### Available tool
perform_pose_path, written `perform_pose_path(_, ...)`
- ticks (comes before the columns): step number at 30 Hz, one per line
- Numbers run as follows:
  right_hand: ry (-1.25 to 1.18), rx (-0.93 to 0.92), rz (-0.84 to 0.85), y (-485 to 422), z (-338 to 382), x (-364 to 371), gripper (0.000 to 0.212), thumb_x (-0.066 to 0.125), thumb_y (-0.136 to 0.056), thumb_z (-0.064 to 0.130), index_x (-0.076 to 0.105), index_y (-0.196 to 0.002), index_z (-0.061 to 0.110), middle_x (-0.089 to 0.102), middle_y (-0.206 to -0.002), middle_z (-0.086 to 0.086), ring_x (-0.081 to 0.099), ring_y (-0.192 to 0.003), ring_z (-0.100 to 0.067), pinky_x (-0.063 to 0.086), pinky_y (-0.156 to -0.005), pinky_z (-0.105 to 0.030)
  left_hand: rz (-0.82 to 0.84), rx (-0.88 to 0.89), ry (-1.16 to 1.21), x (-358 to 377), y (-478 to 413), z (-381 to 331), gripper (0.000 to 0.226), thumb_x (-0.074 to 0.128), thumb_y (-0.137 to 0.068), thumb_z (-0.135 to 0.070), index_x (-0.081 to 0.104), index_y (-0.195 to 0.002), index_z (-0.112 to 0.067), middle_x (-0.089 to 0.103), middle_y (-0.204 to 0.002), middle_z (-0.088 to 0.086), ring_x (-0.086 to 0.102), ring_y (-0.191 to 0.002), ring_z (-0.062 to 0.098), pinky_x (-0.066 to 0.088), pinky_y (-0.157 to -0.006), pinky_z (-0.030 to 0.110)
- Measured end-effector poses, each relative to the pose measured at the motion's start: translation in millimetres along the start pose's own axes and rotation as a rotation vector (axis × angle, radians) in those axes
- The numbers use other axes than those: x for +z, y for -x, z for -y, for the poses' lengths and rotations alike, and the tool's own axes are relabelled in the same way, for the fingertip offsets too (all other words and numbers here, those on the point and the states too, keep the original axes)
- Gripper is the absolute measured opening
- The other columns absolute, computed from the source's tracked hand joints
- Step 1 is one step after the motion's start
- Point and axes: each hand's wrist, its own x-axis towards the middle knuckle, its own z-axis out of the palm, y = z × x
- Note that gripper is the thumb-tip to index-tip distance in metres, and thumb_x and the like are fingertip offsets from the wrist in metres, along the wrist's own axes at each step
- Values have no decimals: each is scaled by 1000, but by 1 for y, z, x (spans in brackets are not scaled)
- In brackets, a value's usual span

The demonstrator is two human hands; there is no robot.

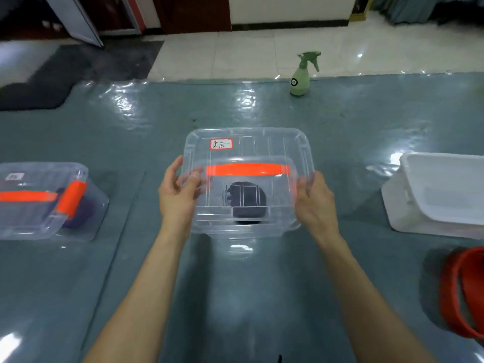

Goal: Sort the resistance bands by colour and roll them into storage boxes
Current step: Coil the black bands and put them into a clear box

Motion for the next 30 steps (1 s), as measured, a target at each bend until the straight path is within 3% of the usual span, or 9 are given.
perform_pose_path(4,35,-52,-26,-7,2,29,28,38,-116,24,53,-121,2,60,-112,-13,54,-99,-32,37,-79,-38,-68,22,-402,-17,-17,23,55,67,-106,-19,53,-160,-24,68,-149,-6,65,-135,12,48,-121,39)
perform_pose_path(7,104,-32,6,-9,-17,45,34,37,-114,11,50,-139,-8,55,-142,-24,49,-135,-41,38,-116,-48,-45,6,-542,-21,-16,43,49,67,-106,-30,59,-154,-29,72,-130,-22,68,-121,6,51,-111,32)
perform_pose_path(10,93,-20,-6,-5,-33,49,47,38,-114,13,40,-157,-6,45,-160,-24,38,-152,-40,27,-127,-50,-34,-12,-567,-22,-13,59,50,65,-106,-31,57,-155,-33,70,-138,-16,67,-127,13,51,-113,36)
perform_pose_path(14,77,-43,-11,-4,-46,48,51,38,-114,20,36,-163,3,44,-164,-18,38,-154,-36,29,-127,-50,-63,-17,-556,-25,-15,66,53,67,-105,-25,56,-157,-28,62,-154,-6,60,-140,18,45,-123,45)
perform_pose_path(18,14,-43,-29,9,-55,51,60,40,-115,30,22,-171,18,24,-177,-7,22,-164,-24,21,-131,-40,-126,6,-557,-25,2,79,58,68,-106,-25,50,-161,-24,59,-156,0,57,-142,21,42,-124,46)
perform_pose_path(21,-103,88,-50,1,-57,53,75,51,-111,39,15,-171,15,26,-176,-8,31,-160,-28,29,-126,-42,-254,-131,-482,-19,0,79,72,76,-101,-36,45,-163,-21,61,-153,6,62,-134,24,45,-117,37)
perform_pose_path(24,-370,223,-36,-6,-59,49,64,69,-100,43,49,-153,13,62,-144,-9,60,-135,-34,49,-106,-41,-328,-125,-463,-13,-2,76,58,82,-96,-34,64,-146,-11,73,-135,8,71,-123,28,51,-104,32)
perform_pose_path(26,-394,143,-104,0,-59,50,44,74,-99,35,63,-139,17,71,-124,-2,69,-117,-28,54,-96,-37,-374,15,-510,-9,3,72,52,85,-92,-27,69,-140,-13,75,-130,4,71,-116,22,53,-104,32)
perform_pose_path(30,-160,-105,-288,10,-51,52,46,68,-102,24,63,-147,27,75,-129,8,68,-111,-9,52,-102,-24,-399,167,-612,-6,8,68,44,87,-88,-20,75,-130,-15,73,-121,6,70,-108,25,55,-101,39)
